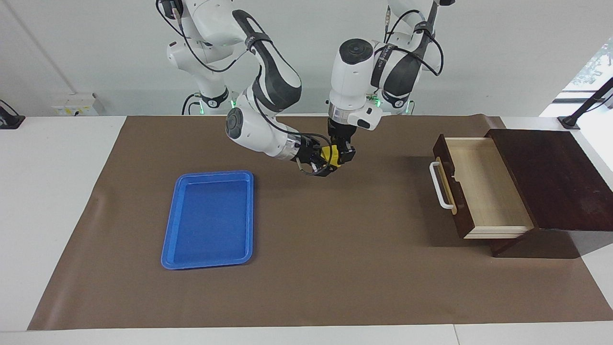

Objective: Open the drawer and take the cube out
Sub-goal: 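Close the right gripper on the cube held by the left gripper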

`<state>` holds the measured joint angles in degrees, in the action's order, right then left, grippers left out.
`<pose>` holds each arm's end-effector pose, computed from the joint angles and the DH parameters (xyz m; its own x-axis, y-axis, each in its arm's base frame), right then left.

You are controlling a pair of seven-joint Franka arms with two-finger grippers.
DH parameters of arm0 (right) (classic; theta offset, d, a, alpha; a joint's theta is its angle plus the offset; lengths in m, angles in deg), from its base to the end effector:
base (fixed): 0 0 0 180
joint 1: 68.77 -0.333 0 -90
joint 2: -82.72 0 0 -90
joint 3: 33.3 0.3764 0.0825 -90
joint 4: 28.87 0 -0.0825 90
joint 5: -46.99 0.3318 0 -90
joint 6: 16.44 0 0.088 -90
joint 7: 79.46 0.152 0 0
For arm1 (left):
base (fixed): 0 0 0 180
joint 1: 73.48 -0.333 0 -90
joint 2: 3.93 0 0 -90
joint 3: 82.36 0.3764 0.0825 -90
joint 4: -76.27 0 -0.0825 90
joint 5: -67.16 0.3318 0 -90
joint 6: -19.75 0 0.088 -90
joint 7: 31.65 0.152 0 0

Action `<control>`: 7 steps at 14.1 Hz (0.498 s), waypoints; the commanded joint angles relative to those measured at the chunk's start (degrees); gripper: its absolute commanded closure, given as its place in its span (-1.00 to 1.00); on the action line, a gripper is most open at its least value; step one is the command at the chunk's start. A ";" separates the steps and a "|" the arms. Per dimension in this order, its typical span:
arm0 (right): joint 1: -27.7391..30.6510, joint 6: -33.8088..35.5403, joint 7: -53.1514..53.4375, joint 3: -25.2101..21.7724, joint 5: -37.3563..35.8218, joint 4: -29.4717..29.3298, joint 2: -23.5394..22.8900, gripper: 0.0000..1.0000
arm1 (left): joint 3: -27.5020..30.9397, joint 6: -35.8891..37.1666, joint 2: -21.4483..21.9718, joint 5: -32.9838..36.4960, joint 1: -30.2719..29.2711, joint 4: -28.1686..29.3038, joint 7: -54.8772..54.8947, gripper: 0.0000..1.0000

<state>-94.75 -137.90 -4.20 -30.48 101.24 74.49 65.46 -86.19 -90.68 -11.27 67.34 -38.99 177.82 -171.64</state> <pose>0.5174 0.3585 0.4504 0.1658 -0.6641 -0.7290 -0.9722 -0.2341 -0.0078 0.4427 -0.3471 0.5170 -0.2017 0.9791 -0.0244 0.9793 0.2020 0.0132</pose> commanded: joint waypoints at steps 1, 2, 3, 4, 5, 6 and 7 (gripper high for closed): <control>0.32 -0.71 -3.45 -0.01 1.48 -0.79 -0.49 1.00 | 0.76 0.56 0.39 0.61 0.40 0.49 -0.02 0.55; 0.41 -0.71 -3.45 -0.01 1.48 -0.88 -0.49 1.00 | 0.94 1.26 0.39 1.31 0.31 0.41 -0.02 -0.60; 0.41 -0.53 -3.37 -0.01 1.48 -1.06 -0.49 1.00 | 1.02 1.61 0.48 1.83 0.05 0.41 0.16 -1.00; 0.59 -0.44 -3.36 -0.01 1.48 -1.32 -0.49 1.00 | 1.02 1.27 0.39 1.84 -2.13 0.49 1.72 -1.00; 0.68 -0.36 -3.28 -0.01 1.48 -1.58 -0.49 1.00 | 0.94 1.35 0.30 1.84 -4.16 0.49 4.35 -1.00; 0.76 -0.36 -3.19 -0.01 1.57 -1.76 -0.49 1.00 | 0.94 1.35 0.39 1.84 -5.83 0.84 6.81 -1.00; 0.94 -0.27 -3.19 -0.01 1.74 -1.85 -0.49 1.00 | 0.94 0.57 0.56 1.84 -8.28 2.59 9.97 -1.00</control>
<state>-94.57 -138.12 -5.78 -30.79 101.34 73.59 65.43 -85.07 -89.92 -11.30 68.69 -43.20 178.04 -166.88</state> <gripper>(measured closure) 0.445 0.000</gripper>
